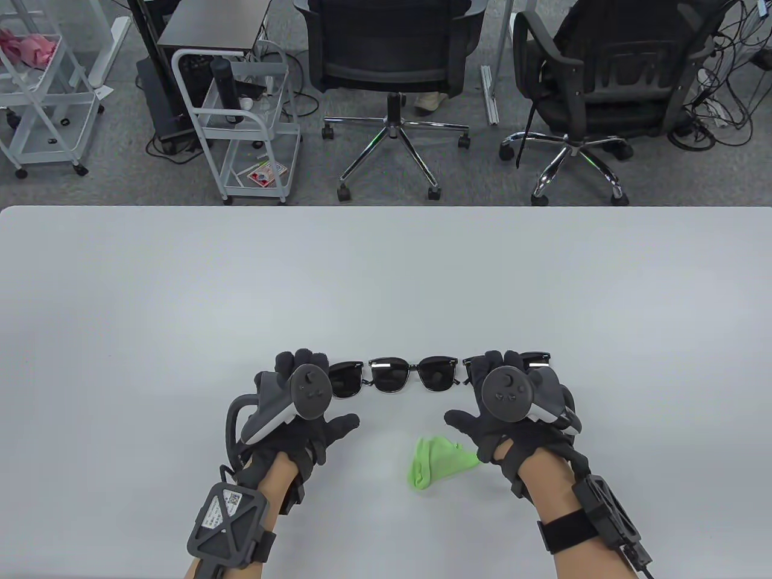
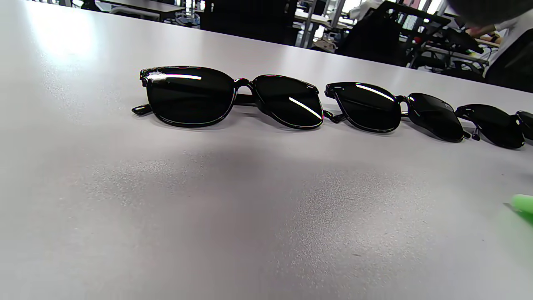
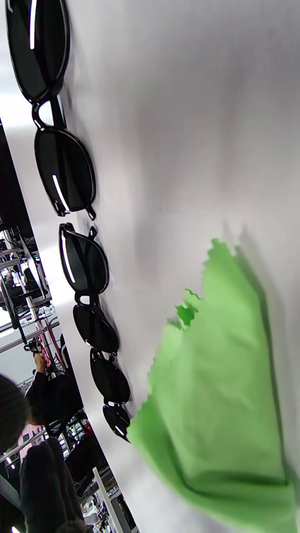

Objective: Dust sunglasses

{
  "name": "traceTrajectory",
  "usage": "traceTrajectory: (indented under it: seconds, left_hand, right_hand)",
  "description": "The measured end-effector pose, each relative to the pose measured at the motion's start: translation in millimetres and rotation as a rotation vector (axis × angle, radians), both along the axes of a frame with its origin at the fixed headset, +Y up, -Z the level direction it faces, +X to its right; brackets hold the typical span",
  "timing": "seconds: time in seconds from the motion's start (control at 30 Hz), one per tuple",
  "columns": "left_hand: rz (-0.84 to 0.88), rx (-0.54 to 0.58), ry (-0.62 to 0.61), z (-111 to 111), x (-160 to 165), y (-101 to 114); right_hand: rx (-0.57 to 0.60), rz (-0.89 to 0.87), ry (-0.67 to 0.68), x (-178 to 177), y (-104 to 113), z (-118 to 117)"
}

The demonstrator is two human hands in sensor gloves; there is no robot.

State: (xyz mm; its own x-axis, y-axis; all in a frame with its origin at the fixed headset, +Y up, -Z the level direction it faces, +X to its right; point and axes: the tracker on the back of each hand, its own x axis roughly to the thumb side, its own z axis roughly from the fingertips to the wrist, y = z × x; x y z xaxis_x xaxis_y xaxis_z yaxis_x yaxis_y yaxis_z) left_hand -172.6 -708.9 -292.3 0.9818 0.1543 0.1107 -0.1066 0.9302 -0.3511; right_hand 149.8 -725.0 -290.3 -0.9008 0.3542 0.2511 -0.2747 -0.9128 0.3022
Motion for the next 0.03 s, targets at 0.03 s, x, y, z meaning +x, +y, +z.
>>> traceTrajectory:
  seconds: [0.03]
  left_hand:
    - [-0.001, 0.0, 0.002, 0.0, -0.3, -0.1]
  right_hand:
    - [-0.001, 0.001, 0.0, 0.0, 0.0, 0.1]
